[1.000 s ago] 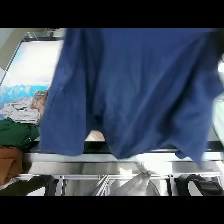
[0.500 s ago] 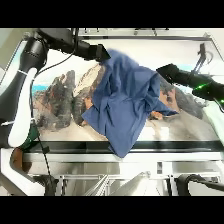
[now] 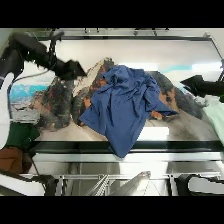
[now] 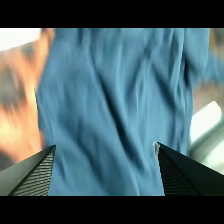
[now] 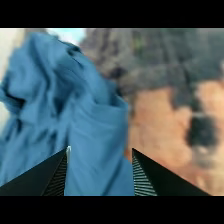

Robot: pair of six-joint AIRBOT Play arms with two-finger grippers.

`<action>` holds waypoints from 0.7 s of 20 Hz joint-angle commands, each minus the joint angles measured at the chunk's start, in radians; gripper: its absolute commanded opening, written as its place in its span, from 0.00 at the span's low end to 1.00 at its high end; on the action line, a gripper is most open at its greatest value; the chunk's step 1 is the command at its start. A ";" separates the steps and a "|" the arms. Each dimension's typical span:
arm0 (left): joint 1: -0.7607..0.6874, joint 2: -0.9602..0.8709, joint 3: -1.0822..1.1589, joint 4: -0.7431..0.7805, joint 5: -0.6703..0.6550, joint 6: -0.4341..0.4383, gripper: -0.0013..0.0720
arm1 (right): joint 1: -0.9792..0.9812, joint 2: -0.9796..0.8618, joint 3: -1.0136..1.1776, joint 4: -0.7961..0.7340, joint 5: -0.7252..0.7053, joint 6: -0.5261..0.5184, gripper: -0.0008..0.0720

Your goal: Fold the shirts.

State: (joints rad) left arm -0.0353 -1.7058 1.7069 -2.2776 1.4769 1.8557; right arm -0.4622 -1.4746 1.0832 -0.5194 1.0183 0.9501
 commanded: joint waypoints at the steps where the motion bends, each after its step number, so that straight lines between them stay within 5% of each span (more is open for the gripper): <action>1: 0.021 0.148 -0.376 0.010 0.016 -0.023 0.99 | -0.005 -0.020 0.003 -0.163 0.062 0.082 0.65; 2: 0.023 0.193 -0.496 0.010 -0.032 -0.023 0.99 | 0.009 -0.030 0.003 -0.182 0.068 0.099 0.73; 7: 0.096 0.361 -0.911 0.002 -0.246 -0.034 0.99 | 0.102 -0.105 0.079 -0.170 0.074 0.101 0.75; 14: 0.118 0.320 -0.941 -0.004 -0.390 -0.061 0.99 | 0.229 -0.372 0.561 -0.179 0.178 0.341 0.75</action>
State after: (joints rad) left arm 0.0814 -1.3567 0.7700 -2.2810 1.1538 1.8027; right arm -0.2779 -1.7355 1.4483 -0.6926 1.1473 1.1866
